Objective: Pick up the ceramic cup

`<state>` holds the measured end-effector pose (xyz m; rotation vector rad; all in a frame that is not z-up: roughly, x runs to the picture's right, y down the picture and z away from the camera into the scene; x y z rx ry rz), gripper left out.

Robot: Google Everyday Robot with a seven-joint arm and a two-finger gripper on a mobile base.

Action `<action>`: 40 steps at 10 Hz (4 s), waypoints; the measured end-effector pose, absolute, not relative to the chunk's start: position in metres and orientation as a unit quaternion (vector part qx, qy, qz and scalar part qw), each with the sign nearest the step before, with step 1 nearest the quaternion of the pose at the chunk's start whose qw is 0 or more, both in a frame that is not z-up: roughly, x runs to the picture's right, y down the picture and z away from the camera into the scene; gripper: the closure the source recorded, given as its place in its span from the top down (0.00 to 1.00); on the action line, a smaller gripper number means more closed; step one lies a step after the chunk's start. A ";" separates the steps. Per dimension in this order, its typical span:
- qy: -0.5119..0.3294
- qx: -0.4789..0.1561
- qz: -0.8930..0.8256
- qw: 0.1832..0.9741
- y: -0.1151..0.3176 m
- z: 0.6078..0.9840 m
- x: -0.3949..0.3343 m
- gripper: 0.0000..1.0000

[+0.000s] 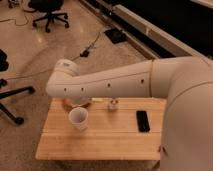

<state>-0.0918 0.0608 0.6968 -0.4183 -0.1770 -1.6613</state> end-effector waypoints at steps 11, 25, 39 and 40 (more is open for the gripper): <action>-0.071 -0.203 -0.728 0.651 0.073 0.722 -0.108 0.80; -0.098 -0.231 -0.724 0.642 0.081 0.743 -0.130 0.80; -0.110 -0.252 -0.718 0.639 0.095 0.765 -0.140 0.80; -0.112 -0.246 -0.719 0.640 0.093 0.762 -0.139 0.80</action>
